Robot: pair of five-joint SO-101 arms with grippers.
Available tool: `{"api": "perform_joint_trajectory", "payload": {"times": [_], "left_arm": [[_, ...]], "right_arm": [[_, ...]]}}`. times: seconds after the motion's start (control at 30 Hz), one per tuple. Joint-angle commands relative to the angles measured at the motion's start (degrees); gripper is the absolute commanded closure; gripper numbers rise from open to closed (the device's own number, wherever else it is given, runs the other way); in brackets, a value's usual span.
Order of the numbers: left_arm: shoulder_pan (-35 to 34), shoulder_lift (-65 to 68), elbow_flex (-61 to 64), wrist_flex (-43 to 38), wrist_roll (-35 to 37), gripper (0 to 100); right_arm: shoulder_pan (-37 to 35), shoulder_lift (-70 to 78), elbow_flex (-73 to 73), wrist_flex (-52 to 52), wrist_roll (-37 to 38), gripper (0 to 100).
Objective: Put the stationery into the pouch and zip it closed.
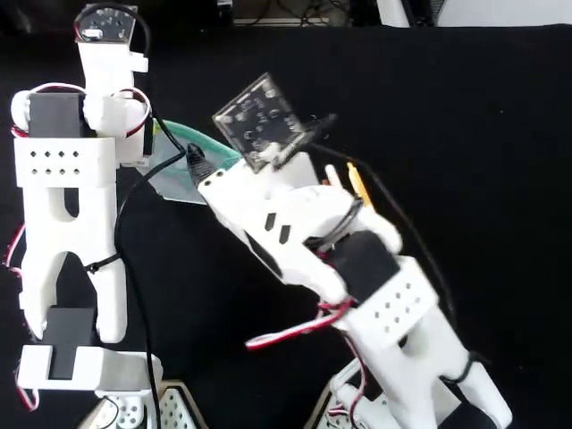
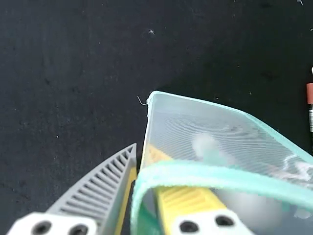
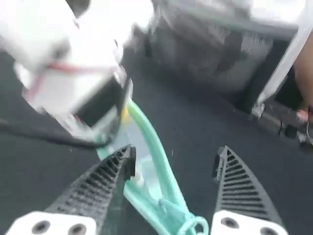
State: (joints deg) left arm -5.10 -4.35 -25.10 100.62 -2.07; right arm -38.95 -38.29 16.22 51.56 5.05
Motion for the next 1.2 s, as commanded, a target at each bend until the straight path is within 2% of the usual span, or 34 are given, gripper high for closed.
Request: {"api": "perform_joint_trajectory", "payload": {"times": [0.0,0.2,0.3,0.47,0.57,0.77,0.87,0.97,1.17], "left_arm": [[-0.57,-1.23,0.4,0.09,1.32,97],[-0.57,-1.23,2.86,0.09,1.49,97],[-0.66,-1.23,5.05,0.09,1.49,97],[-0.66,-1.49,5.93,0.09,1.49,97],[-0.66,-1.49,5.93,0.09,1.58,97],[-0.66,-1.32,5.93,0.09,1.58,97],[-0.66,-1.32,5.93,0.09,1.58,97],[-0.66,-1.32,5.93,0.09,1.58,97],[-0.66,-1.32,5.93,0.09,1.58,97]], "right_arm": [[-0.79,-0.92,-9.45,4.13,0.18,73.7],[1.23,-1.01,-12.53,6.24,0.44,74.0],[9.23,-1.01,-12.44,7.47,0.0,77.5],[25.49,-0.57,-8.84,10.99,0.0,97.0],[31.12,0.57,-0.57,11.43,0.0,95.6],[32.18,11.38,17.19,2.99,0.0,82.0],[31.3,18.24,20.44,-3.25,0.35,85.6],[31.21,23.69,19.38,-3.96,0.53,90.3],[31.03,35.56,14.9,-3.69,0.53,90.7]]}}
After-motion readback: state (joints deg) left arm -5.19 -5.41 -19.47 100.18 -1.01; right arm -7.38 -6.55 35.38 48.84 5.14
